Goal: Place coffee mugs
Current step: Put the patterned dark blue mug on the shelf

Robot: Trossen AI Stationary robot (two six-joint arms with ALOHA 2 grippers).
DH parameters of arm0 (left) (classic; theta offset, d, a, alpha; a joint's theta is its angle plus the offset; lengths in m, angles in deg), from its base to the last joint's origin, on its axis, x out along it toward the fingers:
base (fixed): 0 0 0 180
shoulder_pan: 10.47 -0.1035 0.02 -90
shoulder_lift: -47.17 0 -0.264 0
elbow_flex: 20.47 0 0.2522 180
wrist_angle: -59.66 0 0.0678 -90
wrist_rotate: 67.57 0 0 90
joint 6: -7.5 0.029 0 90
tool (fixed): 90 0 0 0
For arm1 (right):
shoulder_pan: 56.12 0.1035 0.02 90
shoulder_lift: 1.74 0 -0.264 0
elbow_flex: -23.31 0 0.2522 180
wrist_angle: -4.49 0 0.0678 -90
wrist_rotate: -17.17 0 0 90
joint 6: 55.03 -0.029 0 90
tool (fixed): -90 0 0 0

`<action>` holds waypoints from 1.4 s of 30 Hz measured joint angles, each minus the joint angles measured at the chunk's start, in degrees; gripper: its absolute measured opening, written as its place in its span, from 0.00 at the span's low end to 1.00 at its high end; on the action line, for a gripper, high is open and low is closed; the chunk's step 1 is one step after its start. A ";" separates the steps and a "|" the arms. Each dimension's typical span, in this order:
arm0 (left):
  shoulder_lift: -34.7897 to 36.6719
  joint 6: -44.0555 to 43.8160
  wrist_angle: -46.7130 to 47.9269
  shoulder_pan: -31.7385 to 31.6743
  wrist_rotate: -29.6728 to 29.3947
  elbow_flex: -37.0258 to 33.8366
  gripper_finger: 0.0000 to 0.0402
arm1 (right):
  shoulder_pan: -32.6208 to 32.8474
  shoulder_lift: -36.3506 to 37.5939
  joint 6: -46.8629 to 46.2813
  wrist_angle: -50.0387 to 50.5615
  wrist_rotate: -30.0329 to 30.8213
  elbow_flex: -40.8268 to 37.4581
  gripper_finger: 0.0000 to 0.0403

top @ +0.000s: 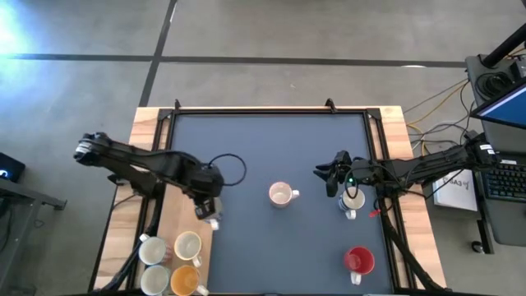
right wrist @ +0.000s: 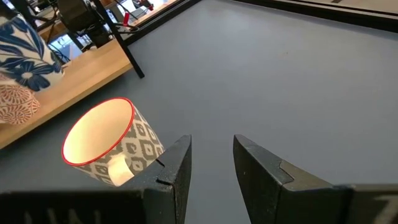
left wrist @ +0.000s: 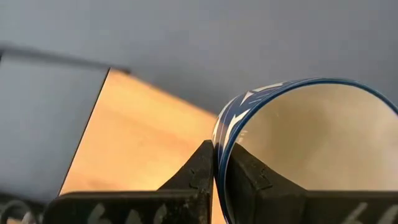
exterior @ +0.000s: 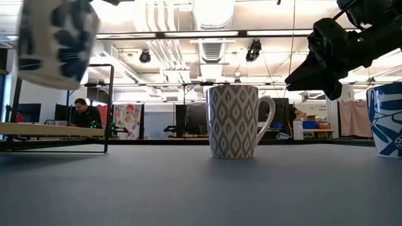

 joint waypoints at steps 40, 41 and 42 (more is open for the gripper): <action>31.15 51.98 9.61 4.62 4.46 -23.22 0.03 | 0.00 -0.02 -0.01 0.04 0.01 0.00 0.27; 30.75 53.42 9.40 4.62 5.11 -23.24 0.03 | 0.00 0.00 -0.01 0.01 -0.01 0.00 0.27; 30.30 54.56 9.21 4.64 5.74 -23.24 0.03 | 0.00 -0.02 -0.01 0.04 0.01 0.00 0.27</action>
